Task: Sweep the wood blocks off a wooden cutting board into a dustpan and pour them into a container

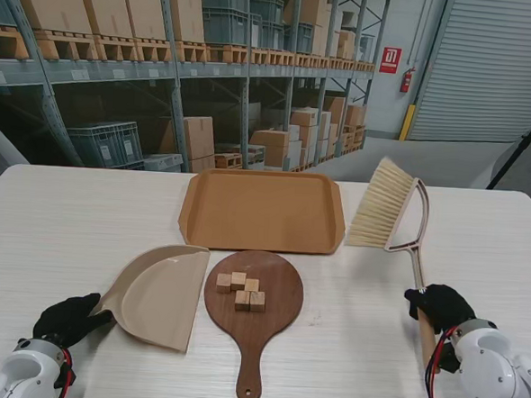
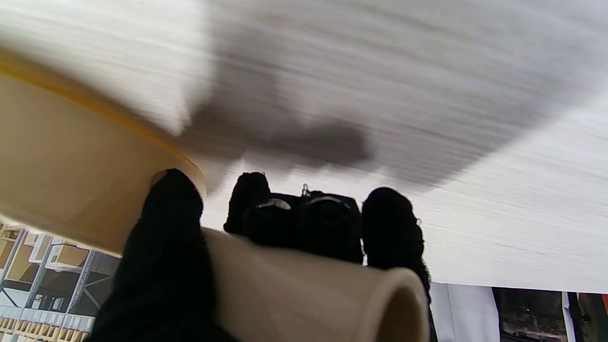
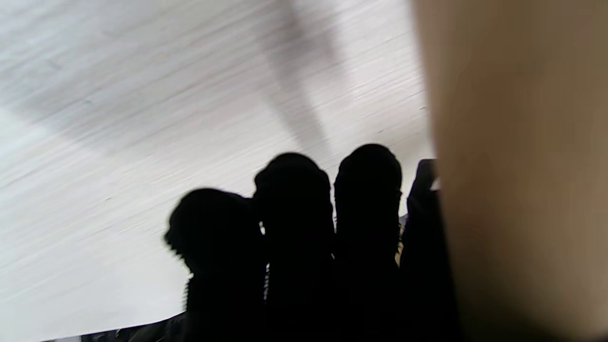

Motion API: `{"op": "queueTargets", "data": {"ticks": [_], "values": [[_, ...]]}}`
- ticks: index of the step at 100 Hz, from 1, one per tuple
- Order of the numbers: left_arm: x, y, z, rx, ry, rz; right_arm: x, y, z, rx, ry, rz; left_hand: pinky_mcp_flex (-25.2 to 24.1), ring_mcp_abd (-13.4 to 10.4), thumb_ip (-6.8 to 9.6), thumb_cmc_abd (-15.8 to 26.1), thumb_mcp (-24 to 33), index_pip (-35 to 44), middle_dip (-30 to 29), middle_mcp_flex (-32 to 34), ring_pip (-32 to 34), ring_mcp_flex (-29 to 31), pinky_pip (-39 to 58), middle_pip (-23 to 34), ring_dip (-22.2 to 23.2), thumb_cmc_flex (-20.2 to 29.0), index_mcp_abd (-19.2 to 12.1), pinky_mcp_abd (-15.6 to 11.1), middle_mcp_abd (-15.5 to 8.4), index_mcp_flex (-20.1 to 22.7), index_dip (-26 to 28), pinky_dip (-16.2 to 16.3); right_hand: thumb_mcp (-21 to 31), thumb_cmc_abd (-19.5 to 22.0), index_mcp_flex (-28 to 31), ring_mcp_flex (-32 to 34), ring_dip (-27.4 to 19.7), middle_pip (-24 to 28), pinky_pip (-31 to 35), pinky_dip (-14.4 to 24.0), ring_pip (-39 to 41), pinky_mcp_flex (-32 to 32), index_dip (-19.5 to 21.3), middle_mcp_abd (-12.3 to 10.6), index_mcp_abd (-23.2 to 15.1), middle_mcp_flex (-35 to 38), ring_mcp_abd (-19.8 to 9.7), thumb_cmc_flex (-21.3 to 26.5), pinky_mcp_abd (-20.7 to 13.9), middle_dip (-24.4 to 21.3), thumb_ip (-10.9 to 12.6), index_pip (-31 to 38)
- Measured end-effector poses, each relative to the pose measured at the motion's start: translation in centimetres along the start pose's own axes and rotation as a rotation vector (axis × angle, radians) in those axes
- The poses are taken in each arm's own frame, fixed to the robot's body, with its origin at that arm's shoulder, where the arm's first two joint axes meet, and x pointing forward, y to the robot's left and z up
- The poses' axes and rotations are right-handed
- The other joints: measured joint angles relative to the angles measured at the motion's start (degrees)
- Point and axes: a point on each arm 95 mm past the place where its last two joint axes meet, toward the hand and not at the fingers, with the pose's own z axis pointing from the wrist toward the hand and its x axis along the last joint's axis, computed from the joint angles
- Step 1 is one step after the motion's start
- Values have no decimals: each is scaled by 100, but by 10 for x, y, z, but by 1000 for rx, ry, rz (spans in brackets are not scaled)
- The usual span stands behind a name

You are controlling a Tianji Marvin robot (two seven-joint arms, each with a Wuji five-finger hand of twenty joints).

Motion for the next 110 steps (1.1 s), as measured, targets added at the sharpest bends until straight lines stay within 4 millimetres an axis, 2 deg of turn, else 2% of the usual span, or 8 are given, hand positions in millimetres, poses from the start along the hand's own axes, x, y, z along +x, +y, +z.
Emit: {"op": "queueTargets", "data": {"ticks": [9,19,28,47,67,77,92,110], "values": [[0,0,0,0,0,0,2,-1,1,28,63,0,0,0,0,0,0,0,0,0,-1,0,0,0,0,0,0,0,0,0,0,0,0,5,0,0,146,70,222,300,453,45,0,9,-1,21,-99,-1,-259,24,105,86],[0,0,0,0,1,0,2,-5,0,154,92,11,0,0,0,0,0,0,0,0,-1,1,0,0,-1,0,0,0,-1,0,0,0,0,6,0,0,291,258,428,494,796,45,-5,10,-1,95,-180,-1,-418,107,225,94],[0,0,0,0,1,-1,4,-6,0,188,108,22,0,0,0,0,0,0,-1,0,-1,1,0,0,-1,0,0,-1,-1,0,0,0,0,6,0,0,407,465,514,567,974,45,-5,10,-1,95,-223,-1,-498,128,396,115],[0,0,0,1,2,-1,13,-6,-1,199,174,-18,0,0,0,0,0,0,-1,1,-1,1,0,0,-1,0,-1,-1,-1,0,0,0,-27,9,0,0,566,762,586,705,1164,45,-61,7,-1,96,-267,51,-584,126,577,154],[0,0,0,3,3,-3,27,-12,-3,272,242,-65,0,0,0,-4,-1,0,-2,31,-4,14,0,0,-1,-1,-1,-1,-2,27,-27,0,-209,9,0,0,906,1136,651,1006,1423,56,-150,-44,2,96,-337,217,-691,59,1022,212],[0,0,0,4,4,-4,33,-15,-6,351,294,-152,2,0,0,-11,-3,-1,-34,43,-6,21,0,-1,-2,-1,-3,-1,-2,53,-28,0,-257,9,0,0,1040,1267,654,1202,1514,93,-178,-84,5,96,-384,275,-741,26,1102,233],[1,-1,0,5,7,-5,39,-17,-8,474,310,-166,8,0,0,-13,-3,-2,-58,51,-12,26,3,-1,-5,-1,-3,-1,-2,57,-32,0,-261,9,0,0,1046,1333,657,1212,1545,96,-192,-90,8,96,-396,280,-749,-24,1152,237],[1,-2,0,8,10,-5,45,-16,-7,500,314,-206,64,0,0,-27,-3,-10,-62,62,-38,82,67,-1,-6,-1,-3,-1,-3,66,-35,0,-264,9,0,0,1046,1396,661,1212,1596,96,-201,-106,9,96,-415,280,-770,-26,1157,241]]}}
